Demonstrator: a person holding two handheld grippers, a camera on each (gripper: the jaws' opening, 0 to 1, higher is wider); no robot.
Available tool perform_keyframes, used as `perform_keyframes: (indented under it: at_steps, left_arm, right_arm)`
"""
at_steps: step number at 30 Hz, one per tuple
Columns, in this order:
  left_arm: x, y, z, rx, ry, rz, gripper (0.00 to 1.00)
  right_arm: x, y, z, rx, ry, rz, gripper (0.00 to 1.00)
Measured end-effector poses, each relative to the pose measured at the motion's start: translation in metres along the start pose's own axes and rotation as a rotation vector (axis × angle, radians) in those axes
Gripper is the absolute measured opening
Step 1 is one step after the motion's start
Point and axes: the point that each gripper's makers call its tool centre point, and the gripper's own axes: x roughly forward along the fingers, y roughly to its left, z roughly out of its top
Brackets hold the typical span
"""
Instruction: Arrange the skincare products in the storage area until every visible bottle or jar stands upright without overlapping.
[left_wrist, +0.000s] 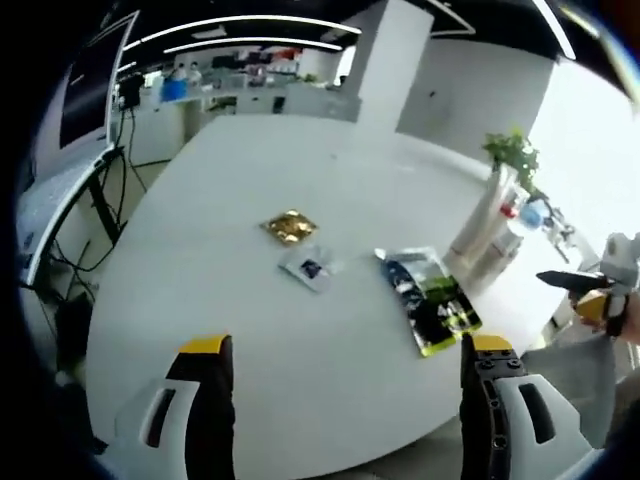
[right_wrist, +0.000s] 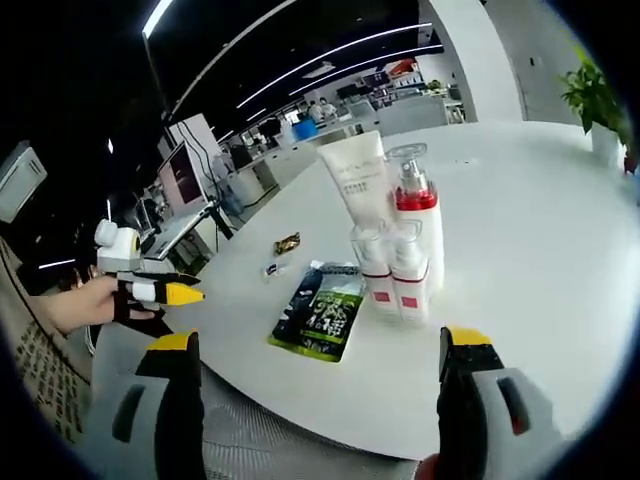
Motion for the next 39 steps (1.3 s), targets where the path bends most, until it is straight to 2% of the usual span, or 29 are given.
perform_keyframes:
  at_steps: [8, 14, 19, 24, 30, 39]
  left_arm:
    - [0.024, 0.002, 0.002, -0.025, 0.057, 0.056, 0.94]
    - [0.048, 0.002, 0.006, -0.028, 0.087, 0.099, 0.89]
    - [0.064, 0.004, 0.014, -0.040, 0.089, 0.140, 0.86]
    - [0.080, 0.006, 0.011, -0.073, 0.127, 0.178, 0.84]
    - [0.090, 0.006, 0.014, -0.083, 0.138, 0.224, 0.80]
    - [0.108, 0.010, 0.024, -0.112, 0.121, 0.287, 0.74]
  right_arm:
    - [-0.001, -0.002, 0.002, 0.011, -0.012, -0.010, 1.00]
    - [-0.002, -0.004, 0.002, 0.018, -0.017, -0.015, 1.00]
    - [-0.002, -0.005, 0.001, 0.010, -0.012, -0.023, 1.00]
    - [-0.003, -0.008, 0.002, 0.019, -0.018, -0.035, 1.00]
    - [-0.003, -0.010, 0.002, 0.026, -0.021, -0.045, 1.00]
    - [-0.004, -0.014, 0.003, 0.036, -0.027, -0.066, 0.99]
